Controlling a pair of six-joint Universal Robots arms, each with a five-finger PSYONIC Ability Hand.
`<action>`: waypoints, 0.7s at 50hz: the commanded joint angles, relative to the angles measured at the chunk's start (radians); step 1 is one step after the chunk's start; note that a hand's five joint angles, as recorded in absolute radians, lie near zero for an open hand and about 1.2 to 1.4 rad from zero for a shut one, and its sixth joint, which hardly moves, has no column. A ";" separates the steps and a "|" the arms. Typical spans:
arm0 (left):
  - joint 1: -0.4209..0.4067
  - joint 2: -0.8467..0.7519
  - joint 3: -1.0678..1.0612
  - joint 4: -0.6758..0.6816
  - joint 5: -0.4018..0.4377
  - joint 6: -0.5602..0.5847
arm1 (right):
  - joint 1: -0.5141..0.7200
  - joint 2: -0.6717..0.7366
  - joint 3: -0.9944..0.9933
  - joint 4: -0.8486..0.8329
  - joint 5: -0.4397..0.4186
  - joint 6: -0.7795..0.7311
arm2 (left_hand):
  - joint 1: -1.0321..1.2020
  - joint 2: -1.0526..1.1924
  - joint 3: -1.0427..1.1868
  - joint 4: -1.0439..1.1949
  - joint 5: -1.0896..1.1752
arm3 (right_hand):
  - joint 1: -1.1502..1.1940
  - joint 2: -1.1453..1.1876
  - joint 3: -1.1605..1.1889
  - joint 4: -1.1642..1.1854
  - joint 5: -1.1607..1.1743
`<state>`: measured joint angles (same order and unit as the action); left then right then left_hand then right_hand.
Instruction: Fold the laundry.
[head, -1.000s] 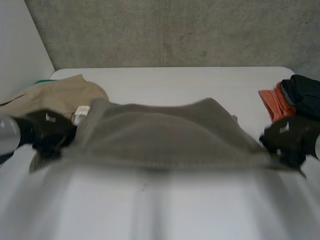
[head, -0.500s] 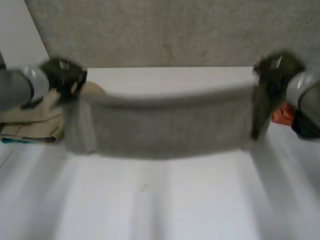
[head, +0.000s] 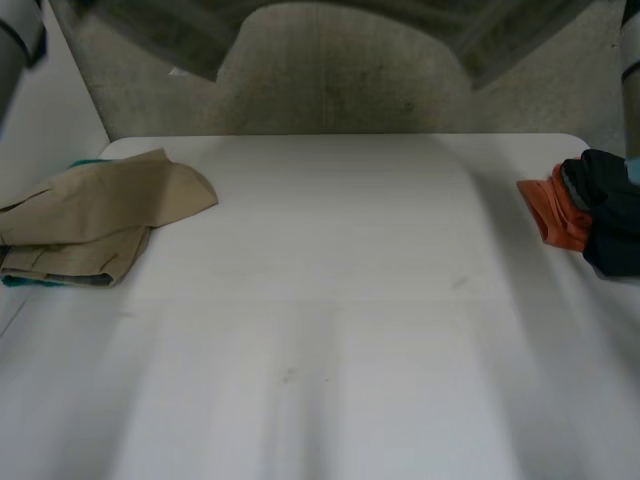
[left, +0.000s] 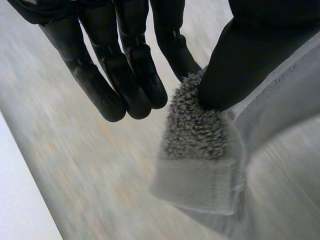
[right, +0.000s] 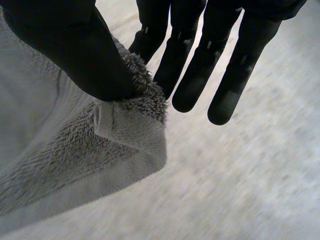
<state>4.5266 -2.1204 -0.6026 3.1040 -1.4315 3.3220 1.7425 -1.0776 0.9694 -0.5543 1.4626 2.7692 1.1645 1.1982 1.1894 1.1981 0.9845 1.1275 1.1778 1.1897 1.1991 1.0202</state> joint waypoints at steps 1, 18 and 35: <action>0.012 -0.041 -0.256 0.027 0.006 0.047 | -0.020 0.057 0.112 0.115 -0.073 0.001 | 0.232 0.198 0.207 0.198 0.237 | 0.269 0.218 0.207 0.197 0.202; -0.004 0.005 -0.695 -0.223 -0.029 0.451 | -0.080 0.055 0.390 0.707 -0.113 -0.287 | 0.232 0.198 0.207 0.198 0.237 | 0.269 0.218 0.207 0.197 0.202; -0.003 0.155 -0.832 -0.523 0.043 0.673 | -0.117 -0.095 0.517 0.967 -0.091 -0.550 | 0.232 0.198 0.207 0.198 0.237 | 0.269 0.218 0.207 0.197 0.202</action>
<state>4.5453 -1.9561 -1.5440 2.5209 -1.3786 4.0256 1.6071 -1.1981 1.5371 0.5520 1.3819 2.1442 1.1645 1.1985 1.1899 1.1982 0.9845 1.1275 1.1778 1.1920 1.1995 1.0203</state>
